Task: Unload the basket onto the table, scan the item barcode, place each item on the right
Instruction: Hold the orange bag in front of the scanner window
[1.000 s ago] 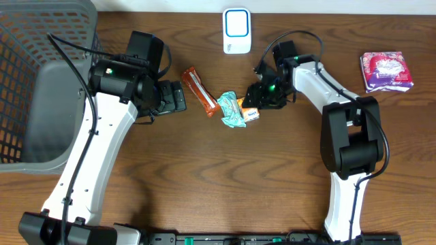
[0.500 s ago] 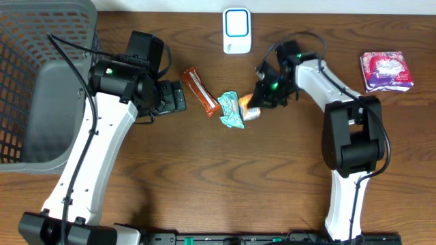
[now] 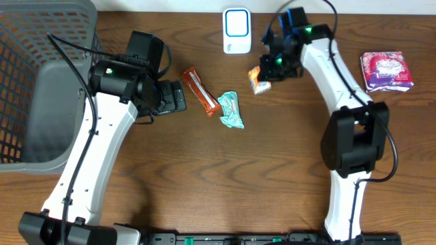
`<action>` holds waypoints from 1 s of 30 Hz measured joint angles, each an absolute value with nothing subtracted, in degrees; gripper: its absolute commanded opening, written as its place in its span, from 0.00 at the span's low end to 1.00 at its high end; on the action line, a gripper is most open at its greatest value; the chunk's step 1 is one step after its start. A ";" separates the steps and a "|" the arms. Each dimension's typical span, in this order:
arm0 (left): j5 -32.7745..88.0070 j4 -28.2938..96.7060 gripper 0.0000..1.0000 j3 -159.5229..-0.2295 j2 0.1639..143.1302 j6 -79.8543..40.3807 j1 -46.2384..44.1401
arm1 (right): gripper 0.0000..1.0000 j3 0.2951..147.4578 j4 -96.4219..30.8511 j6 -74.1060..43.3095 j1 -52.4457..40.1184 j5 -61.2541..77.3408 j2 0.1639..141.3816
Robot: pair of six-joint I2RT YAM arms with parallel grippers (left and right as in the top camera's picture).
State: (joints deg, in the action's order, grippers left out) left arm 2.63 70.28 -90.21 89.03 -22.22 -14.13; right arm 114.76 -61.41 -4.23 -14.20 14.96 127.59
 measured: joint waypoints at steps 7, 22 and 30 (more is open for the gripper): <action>2.63 70.30 0.98 -90.21 89.03 -22.22 -14.13 | 0.01 117.25 -41.19 0.99 -23.16 -19.00 128.01; 2.63 70.28 0.98 -90.21 89.03 -22.22 -14.13 | 0.01 117.78 -10.44 21.23 -28.67 -39.99 141.18; 2.66 70.28 0.98 -90.21 89.03 -22.22 -14.13 | 0.01 117.80 -12.67 14.20 -27.44 -40.53 139.02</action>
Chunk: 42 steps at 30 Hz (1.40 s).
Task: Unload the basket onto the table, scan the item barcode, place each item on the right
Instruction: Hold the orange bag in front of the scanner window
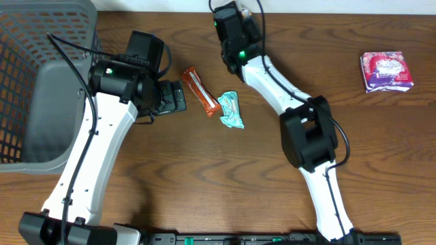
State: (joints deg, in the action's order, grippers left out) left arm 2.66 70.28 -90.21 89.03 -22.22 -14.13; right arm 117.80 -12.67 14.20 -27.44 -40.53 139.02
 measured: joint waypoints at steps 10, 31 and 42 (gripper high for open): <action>2.63 70.28 0.98 -90.21 89.03 -22.22 -14.13 | 0.01 118.50 -16.93 8.75 -22.79 -26.13 132.38; 2.66 70.28 0.98 -90.21 89.03 -22.22 -14.13 | 0.01 118.48 -18.22 2.07 -22.68 -23.66 135.17; 2.66 70.28 0.98 -90.21 89.03 -22.22 -14.13 | 0.01 118.93 -19.81 1.93 -20.58 -18.31 127.48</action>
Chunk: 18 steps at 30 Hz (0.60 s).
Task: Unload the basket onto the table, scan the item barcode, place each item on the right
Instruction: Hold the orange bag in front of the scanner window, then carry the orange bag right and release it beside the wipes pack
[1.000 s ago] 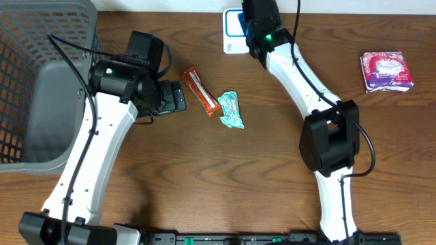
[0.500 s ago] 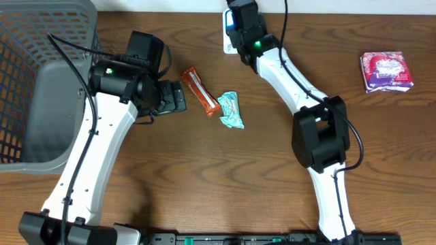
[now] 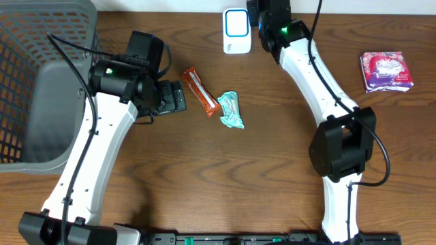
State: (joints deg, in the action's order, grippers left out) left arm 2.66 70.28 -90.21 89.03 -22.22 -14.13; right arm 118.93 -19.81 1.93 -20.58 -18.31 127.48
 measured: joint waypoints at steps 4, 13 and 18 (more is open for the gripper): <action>2.66 70.28 0.98 -90.21 89.03 -22.22 -14.13 | 0.01 118.93 -20.40 1.91 -21.15 -16.16 129.67; 2.63 70.28 0.98 -90.21 89.03 -22.22 -14.13 | 0.01 118.37 -21.67 1.89 -22.50 -14.96 136.75; 2.66 70.30 0.98 -90.21 89.03 -22.22 -14.13 | 0.01 118.37 -23.79 -0.12 -21.34 -19.70 134.47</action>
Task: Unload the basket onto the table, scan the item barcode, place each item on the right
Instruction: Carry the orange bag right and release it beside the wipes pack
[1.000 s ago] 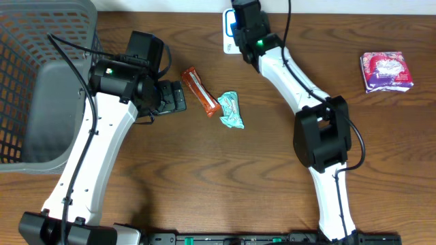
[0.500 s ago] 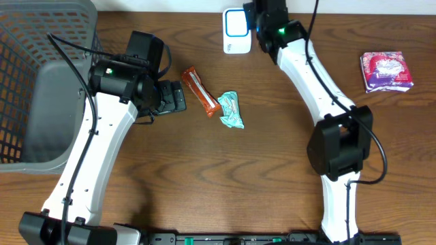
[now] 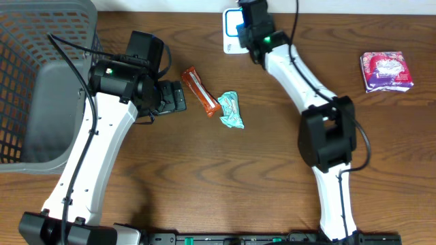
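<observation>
The white scanner with a blue ring [image 3: 230,41] stands at the table's back edge. My right arm's wrist [image 3: 253,28] hangs over the scanner's right half and hides its own fingers. No item shows under it from the overhead view, so what it holds is hidden. My left gripper [image 3: 178,97] rests open and empty at mid-left, just left of an orange-brown bar [image 3: 199,90].
A teal packet [image 3: 231,110] lies next to the orange-brown bar. A purple packet [image 3: 386,71] sits at the far right. A grey mesh basket [image 3: 27,41] fills the left back corner.
My right wrist has moved left, from just right of the scanner to over its right half. The left arm has not moved.
My right gripper first held a small orange packet low on the table, right of the scanner. Then the wrist covered the scanner entirely. Then it stood beside the scanner with the packet out of sight, and now it overlaps the scanner again.
</observation>
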`<action>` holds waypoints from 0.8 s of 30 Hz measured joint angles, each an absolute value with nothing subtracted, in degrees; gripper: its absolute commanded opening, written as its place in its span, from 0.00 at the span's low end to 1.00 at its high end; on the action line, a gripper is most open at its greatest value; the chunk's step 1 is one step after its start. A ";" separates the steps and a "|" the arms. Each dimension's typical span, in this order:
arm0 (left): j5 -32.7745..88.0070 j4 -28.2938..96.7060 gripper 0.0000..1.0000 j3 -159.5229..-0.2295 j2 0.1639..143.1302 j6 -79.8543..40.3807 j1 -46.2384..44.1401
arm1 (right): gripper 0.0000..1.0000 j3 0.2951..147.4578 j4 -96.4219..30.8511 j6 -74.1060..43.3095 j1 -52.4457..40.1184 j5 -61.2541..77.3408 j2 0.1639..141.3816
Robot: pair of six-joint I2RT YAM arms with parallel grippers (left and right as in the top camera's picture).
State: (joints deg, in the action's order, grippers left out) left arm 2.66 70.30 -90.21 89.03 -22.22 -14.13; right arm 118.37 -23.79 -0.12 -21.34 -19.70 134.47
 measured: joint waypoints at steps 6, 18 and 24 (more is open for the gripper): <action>2.66 70.28 0.98 -90.21 89.03 -22.22 -14.13 | 0.01 118.48 -33.74 -1.52 -14.26 -26.39 127.92; 2.66 70.28 0.98 -90.21 89.03 -22.22 -14.13 | 0.01 118.98 -51.53 -2.66 9.80 -34.68 126.37; 2.66 70.30 0.98 -90.21 89.03 -22.22 -14.13 | 0.03 118.96 -56.40 -10.66 19.53 -31.11 126.37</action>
